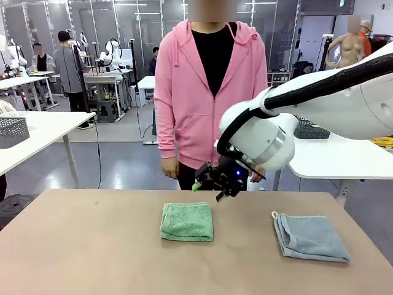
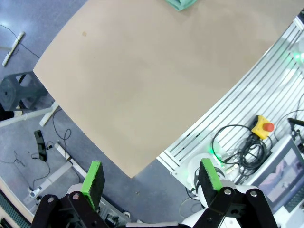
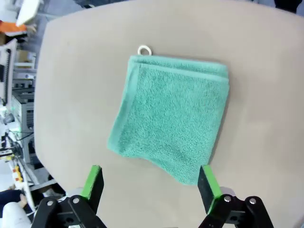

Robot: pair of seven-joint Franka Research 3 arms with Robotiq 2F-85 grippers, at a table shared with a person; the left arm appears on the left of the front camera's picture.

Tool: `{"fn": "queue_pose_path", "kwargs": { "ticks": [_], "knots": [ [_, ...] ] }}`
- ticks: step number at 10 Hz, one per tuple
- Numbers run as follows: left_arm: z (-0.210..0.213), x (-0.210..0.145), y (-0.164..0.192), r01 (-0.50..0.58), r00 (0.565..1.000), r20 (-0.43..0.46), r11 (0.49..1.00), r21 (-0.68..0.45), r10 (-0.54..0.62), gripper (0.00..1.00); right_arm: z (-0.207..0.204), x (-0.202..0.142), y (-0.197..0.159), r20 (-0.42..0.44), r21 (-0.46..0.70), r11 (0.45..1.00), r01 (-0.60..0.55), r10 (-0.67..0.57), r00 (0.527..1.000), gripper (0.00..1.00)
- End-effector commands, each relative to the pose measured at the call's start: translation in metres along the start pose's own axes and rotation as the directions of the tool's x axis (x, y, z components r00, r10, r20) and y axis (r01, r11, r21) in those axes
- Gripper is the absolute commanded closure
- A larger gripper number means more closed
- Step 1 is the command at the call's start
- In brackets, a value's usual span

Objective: Fold the towels and place them in the basket.
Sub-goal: Stack the folded Towel with hook on the right side of the table.

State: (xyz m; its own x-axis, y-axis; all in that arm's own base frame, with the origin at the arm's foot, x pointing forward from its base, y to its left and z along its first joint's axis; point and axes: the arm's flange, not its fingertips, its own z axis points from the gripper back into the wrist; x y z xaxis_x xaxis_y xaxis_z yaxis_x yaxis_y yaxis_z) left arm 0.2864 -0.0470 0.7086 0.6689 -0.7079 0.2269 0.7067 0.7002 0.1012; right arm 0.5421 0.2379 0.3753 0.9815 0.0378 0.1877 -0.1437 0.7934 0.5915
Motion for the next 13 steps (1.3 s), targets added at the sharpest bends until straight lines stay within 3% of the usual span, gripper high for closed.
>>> {"fn": "queue_pose_path", "kwargs": {
  "ticks": [1, 4, 7, 13],
  "knots": [
    [-0.001, -0.001, 0.000, 0.004, 1.000, -0.004, 1.000, 0.009, -0.004, 0.00, -0.015, -0.015, -0.027, 0.030, 0.087, 0.996, 0.032, -0.035, 0.999, 0.00],
    [-0.001, -0.001, 0.000, 0.004, 1.000, -0.004, 1.000, 0.009, -0.004, 0.00, -0.037, -0.020, -0.060, 0.005, 0.126, 0.988, 0.091, -0.092, 0.996, 0.00],
    [-0.001, -0.001, 0.000, 0.004, 1.000, -0.004, 1.000, 0.009, -0.004, 0.00, -0.055, -0.017, -0.086, 0.034, 0.180, 0.974, 0.135, -0.144, 0.989, 0.00],
    [-0.001, -0.001, 0.000, 0.004, 1.000, -0.004, 1.000, 0.009, -0.004, 0.00, -0.086, -0.006, -0.094, -0.046, 0.250, 0.942, 0.225, -0.221, 0.974, 0.00]
  ]
}}
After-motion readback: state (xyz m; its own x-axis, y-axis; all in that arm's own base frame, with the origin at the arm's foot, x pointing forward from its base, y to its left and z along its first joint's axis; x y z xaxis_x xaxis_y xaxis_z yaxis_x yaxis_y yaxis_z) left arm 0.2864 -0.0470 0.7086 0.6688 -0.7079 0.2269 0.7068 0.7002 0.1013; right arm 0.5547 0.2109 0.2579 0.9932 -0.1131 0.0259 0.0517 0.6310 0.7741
